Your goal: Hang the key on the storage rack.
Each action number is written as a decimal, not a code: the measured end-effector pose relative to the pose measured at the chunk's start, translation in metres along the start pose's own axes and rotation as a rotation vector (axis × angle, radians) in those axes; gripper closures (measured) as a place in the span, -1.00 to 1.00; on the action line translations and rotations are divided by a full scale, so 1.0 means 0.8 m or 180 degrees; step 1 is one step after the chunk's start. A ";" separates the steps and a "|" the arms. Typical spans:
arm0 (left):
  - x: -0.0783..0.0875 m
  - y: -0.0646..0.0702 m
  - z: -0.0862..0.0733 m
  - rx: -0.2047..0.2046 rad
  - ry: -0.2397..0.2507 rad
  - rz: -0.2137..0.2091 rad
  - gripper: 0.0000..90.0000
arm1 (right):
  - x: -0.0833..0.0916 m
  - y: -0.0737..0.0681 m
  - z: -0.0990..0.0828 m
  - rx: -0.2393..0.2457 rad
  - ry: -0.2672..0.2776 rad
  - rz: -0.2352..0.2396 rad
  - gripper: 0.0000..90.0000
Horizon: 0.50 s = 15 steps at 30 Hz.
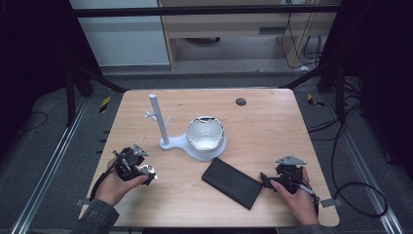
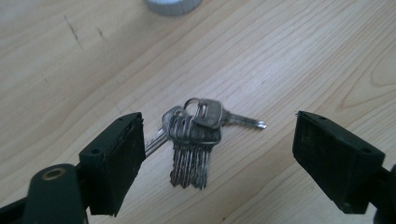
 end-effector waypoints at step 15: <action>-0.024 -0.024 -0.012 0.0074 -0.0239 -0.0145 -0.16 | 0.000 0.000 0.000 0.0010 0.0002 0.0007 -0.99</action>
Point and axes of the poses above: each handheld gripper's, and its own axes: x roughly backward along the jaws, z roughly out of its top, y roughly to its right, the point moved 3 cm from there along -x, roughly forward along the jaws, and after that the axes turned 9 degrees about -z, right-handed, at the moved point
